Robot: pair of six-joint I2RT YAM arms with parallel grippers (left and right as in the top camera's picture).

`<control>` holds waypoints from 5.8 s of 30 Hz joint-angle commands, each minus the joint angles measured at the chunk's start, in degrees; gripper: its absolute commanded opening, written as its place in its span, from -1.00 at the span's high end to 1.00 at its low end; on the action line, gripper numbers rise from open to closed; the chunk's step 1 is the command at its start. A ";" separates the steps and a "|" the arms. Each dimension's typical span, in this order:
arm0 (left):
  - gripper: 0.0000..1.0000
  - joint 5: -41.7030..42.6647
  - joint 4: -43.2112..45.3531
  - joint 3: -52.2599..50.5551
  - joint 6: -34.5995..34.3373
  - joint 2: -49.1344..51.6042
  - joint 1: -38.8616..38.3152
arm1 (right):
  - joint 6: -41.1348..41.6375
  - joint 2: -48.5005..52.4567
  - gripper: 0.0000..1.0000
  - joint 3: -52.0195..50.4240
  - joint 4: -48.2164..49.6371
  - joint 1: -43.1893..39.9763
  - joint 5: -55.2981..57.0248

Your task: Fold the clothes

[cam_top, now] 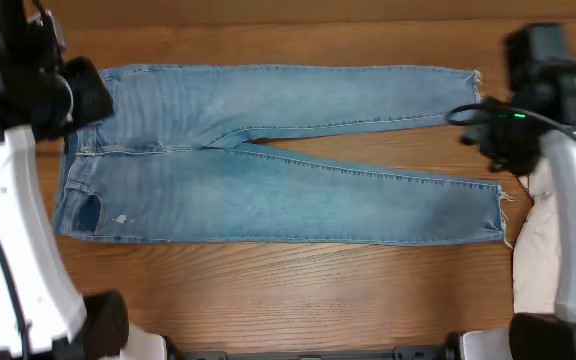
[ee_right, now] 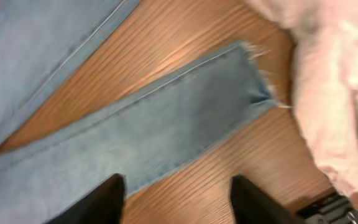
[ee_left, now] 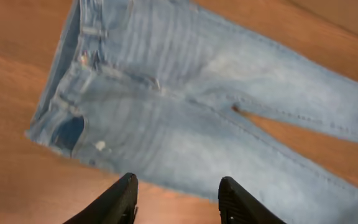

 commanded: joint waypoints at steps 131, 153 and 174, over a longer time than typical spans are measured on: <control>0.92 -5.05 25.18 -65.02 -13.66 -28.76 17.53 | 1.81 5.29 0.92 -13.07 35.98 -11.47 -14.32; 0.92 -9.20 40.04 -52.65 -16.57 -8.50 17.53 | 12.44 28.35 0.92 6.23 52.74 -5.60 -11.32; 0.92 -11.39 53.70 -52.65 -17.05 1.07 16.02 | 19.69 32.74 0.92 6.08 48.43 -3.76 -0.24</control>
